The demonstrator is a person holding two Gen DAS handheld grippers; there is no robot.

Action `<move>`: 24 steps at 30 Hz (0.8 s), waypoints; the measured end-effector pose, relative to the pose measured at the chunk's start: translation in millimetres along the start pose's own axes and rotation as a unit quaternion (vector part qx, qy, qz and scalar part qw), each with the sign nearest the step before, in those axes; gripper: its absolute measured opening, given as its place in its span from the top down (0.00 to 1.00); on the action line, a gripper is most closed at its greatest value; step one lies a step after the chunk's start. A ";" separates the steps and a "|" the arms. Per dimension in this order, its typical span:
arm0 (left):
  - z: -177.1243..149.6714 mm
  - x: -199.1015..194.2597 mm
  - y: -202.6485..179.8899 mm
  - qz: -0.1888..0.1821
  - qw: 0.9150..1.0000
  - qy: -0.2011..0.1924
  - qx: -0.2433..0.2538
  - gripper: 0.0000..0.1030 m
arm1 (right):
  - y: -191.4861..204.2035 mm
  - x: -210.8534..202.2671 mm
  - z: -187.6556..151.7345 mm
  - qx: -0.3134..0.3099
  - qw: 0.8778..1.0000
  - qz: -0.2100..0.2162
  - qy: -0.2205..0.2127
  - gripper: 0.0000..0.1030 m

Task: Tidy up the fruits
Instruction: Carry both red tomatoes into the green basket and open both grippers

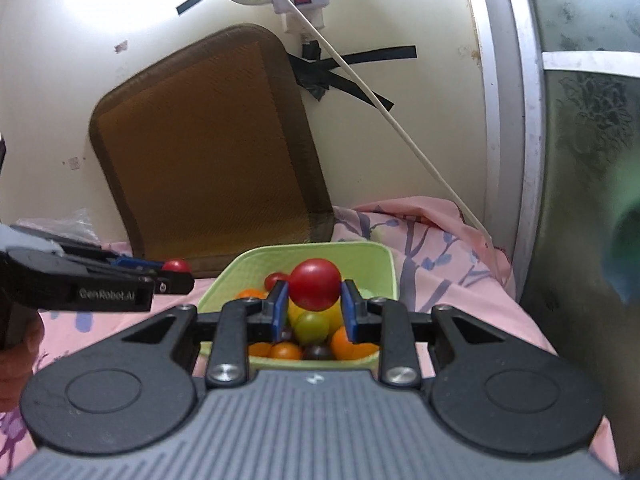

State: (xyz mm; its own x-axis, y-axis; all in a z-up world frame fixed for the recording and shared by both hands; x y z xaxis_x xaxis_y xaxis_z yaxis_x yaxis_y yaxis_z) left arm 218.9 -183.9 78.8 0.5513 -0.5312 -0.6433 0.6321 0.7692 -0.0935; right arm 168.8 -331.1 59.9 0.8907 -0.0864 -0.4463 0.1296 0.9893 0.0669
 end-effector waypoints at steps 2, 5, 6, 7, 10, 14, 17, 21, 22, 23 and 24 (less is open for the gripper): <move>10.1 9.7 -0.5 -0.008 1.000 -0.003 -0.004 0.75 | -0.8 11.0 1.7 -0.004 1.000 0.003 0.005 0.70; 20.9 28.4 -1.7 -0.017 1.000 -0.002 -0.009 0.75 | 0.8 29.5 2.1 -0.010 1.000 0.006 0.016 0.70; 23.5 36.0 -1.7 -0.020 1.000 0.000 -0.012 0.75 | 2.0 34.6 2.5 -0.010 1.000 0.007 0.020 0.70; 24.7 41.9 -1.3 -0.022 1.000 0.003 -0.015 0.75 | 3.8 38.9 2.5 -0.011 1.000 0.012 0.022 0.70; 25.2 59.1 3.0 -0.039 0.999 0.012 -0.033 0.75 | 12.1 45.3 1.3 -0.023 0.999 0.022 0.020 0.70; 17.7 76.2 12.1 -0.045 0.998 0.024 -0.045 0.74 | 26.2 52.6 -3.1 -0.051 0.998 0.029 0.017 0.69; 13.5 83.4 19.7 -0.050 0.996 0.034 -0.058 0.72 | 32.3 58.4 -7.1 -0.062 0.998 0.021 0.017 0.68; 14.6 80.9 26.3 -0.047 0.996 0.026 -0.068 0.64 | 31.2 55.9 -5.3 -0.054 0.998 0.020 0.013 0.67; 15.4 78.0 26.6 -0.046 0.996 0.024 -0.069 0.64 | 30.6 52.4 -4.1 -0.051 0.998 0.018 0.010 0.64; 15.6 73.9 26.6 -0.045 0.996 0.020 -0.070 0.64 | 30.3 49.3 -2.7 -0.047 0.999 0.016 0.006 0.60; 16.0 69.1 26.5 -0.045 0.996 0.017 -0.071 0.62 | 29.4 43.6 -2.0 -0.041 0.999 0.014 0.001 0.59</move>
State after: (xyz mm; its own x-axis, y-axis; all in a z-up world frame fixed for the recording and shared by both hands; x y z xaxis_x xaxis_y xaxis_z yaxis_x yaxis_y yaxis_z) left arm 282.5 -205.9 44.1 0.4759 -0.5901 -0.6522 0.5934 0.7627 -0.2571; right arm 210.6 -305.5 40.6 0.8930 -0.0582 -0.4463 0.0681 0.9977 0.0062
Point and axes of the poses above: each gripper's, at about its wrist camera, not at the fingertips, and x roughly the way its jaws point, y to its left, z to its top, the point moved 4 cm from there along x, roughly the way its jaws point, and after that the axes turned 11 degrees about -z, right-handed, at the moved point
